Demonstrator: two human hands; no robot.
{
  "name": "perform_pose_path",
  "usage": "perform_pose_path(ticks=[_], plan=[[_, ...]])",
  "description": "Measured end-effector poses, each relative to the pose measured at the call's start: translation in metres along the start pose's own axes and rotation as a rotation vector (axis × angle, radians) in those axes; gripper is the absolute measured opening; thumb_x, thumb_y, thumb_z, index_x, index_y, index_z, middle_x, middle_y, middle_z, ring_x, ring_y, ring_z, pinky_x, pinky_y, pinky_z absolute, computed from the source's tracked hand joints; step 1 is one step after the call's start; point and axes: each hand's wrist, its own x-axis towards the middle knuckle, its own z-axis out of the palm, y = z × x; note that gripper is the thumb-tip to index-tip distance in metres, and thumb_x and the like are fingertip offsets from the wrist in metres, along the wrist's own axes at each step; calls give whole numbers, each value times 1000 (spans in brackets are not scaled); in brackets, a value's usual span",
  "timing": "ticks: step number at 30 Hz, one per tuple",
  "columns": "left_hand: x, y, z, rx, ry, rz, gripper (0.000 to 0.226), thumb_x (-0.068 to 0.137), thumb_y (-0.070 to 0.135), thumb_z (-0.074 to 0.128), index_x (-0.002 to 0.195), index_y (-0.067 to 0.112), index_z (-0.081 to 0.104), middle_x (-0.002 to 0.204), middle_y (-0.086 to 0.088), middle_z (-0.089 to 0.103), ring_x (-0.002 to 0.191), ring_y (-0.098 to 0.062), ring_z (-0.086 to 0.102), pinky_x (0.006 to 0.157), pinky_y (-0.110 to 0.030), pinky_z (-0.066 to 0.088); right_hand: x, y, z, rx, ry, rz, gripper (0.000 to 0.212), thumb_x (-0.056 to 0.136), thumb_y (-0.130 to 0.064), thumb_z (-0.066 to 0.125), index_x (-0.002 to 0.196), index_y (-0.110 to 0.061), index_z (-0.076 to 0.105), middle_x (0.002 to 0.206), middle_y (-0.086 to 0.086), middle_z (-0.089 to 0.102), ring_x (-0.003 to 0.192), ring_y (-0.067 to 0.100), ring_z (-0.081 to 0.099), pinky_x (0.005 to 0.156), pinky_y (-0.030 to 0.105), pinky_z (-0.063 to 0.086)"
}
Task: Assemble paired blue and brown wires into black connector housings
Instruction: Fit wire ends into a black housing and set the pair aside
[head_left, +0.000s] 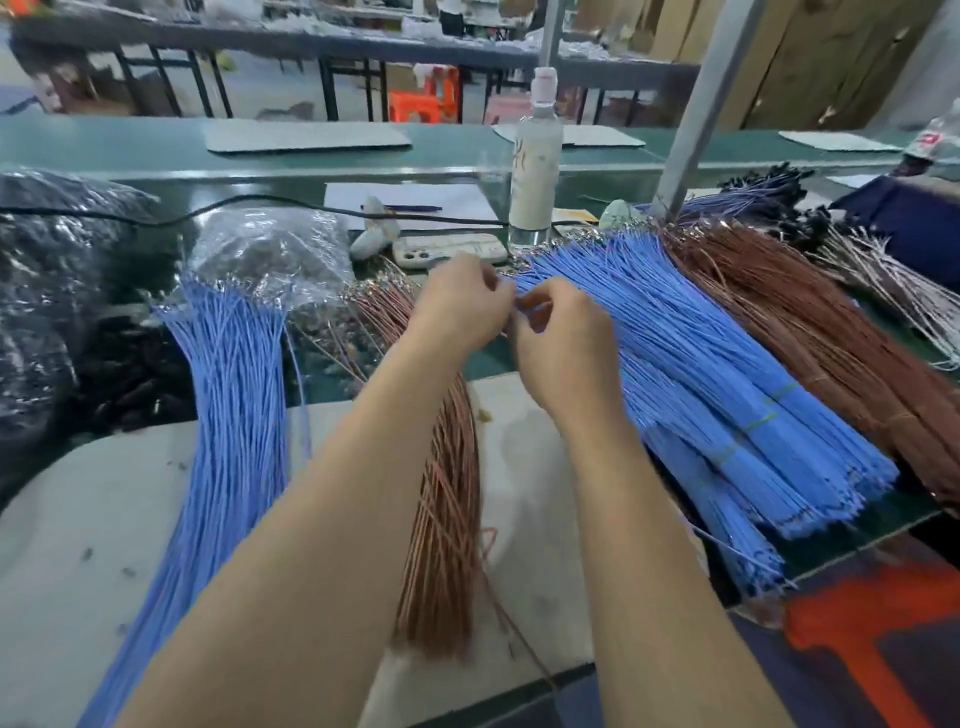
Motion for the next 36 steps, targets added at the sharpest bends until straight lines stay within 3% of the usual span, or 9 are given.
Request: perform_pose_path(ticks=[3,5,7,10,13,19,22,32,36], plan=[[-9,-17,-44,-148,135,-5,16,90,25,54,81,16,64,70,1,60,75,-22,58,66,-25,41,3,-42,15,160,-78,-105,19,90,-22,60,106,-12,65,101,7,69,89,19,60,72,24,41],[-19,-42,-69,-270,220,-78,17,91,24,55,80,15,64,76,-8,66,78,-29,63,74,-36,53,1,-67,30,219,-166,-154,18,89,-18,61,104,-11,67,98,4,70,83,12,58,67,16,37],[-34,-72,-92,-372,292,-175,15,92,21,53,90,11,64,80,-7,68,71,-18,65,69,-34,56,-4,-85,52,239,-265,-168,15,89,-16,60,101,-11,67,95,4,70,83,14,61,69,18,41],[-58,-117,-118,-431,442,-293,12,93,18,51,91,16,63,68,5,64,47,5,54,49,-14,44,-17,-103,92,180,-416,-165,15,89,-16,57,97,-10,67,96,9,71,90,25,65,81,35,51],[-77,-149,-135,-595,610,-419,14,94,13,49,84,18,58,67,4,59,43,5,49,45,-13,40,-35,-118,126,128,-524,-211,16,89,-21,60,98,-12,69,101,8,70,98,24,63,86,32,48],[-85,-167,-155,-1028,907,-594,9,93,8,44,90,12,52,66,4,51,44,-3,42,41,-16,32,-56,-150,166,-106,-491,-528,27,92,-19,54,117,-16,62,116,7,58,109,28,49,89,37,44],[-83,-163,-156,-1052,952,-574,11,93,6,40,96,10,50,65,4,49,47,-4,40,42,-16,31,-56,-157,177,-302,-497,-563,30,93,-18,51,122,-16,55,122,8,51,112,30,44,88,36,39],[-81,-151,-147,-970,928,-496,11,93,6,42,93,13,51,69,4,55,48,-2,47,46,-17,38,-60,-163,179,-324,-520,-431,26,89,-5,49,114,-6,53,128,15,41,115,33,40,93,38,37],[-79,-148,-141,-807,839,-478,13,91,7,47,100,12,55,85,-1,58,74,-10,54,70,-25,47,-52,-161,168,-82,-508,-365,23,88,-9,54,111,-9,54,118,13,49,107,30,49,89,36,42]])
